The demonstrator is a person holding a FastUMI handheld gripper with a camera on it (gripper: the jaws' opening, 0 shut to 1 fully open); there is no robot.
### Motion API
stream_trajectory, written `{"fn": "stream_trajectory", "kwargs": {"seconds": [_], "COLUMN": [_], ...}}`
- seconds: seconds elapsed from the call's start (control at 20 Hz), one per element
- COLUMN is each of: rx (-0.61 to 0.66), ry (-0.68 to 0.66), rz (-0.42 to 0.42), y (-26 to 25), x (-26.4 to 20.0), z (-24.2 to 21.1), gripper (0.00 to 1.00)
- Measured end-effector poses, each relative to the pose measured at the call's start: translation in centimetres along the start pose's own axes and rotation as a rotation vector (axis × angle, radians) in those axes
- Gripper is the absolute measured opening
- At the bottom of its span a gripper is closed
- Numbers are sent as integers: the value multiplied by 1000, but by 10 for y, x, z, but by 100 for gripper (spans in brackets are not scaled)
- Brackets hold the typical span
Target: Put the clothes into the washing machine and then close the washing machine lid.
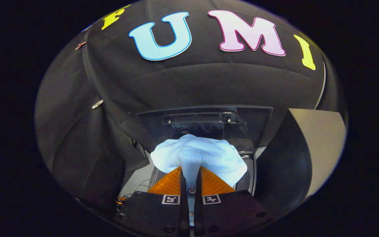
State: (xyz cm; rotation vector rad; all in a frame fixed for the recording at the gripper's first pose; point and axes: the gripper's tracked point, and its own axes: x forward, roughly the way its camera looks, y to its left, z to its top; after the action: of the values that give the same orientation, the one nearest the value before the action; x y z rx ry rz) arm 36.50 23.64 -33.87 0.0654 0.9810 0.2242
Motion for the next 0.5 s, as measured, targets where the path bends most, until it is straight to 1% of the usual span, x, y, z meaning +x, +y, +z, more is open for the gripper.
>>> {"fn": "stream_trajectory", "kwargs": {"seconds": [0.2,0.5], "rx": [-77,-48], "ry": [-29,43], "rz": [-32,-79], "y": [2,-8], "x": [46,103], "z": [-17,-68], "gripper": [10,10]}}
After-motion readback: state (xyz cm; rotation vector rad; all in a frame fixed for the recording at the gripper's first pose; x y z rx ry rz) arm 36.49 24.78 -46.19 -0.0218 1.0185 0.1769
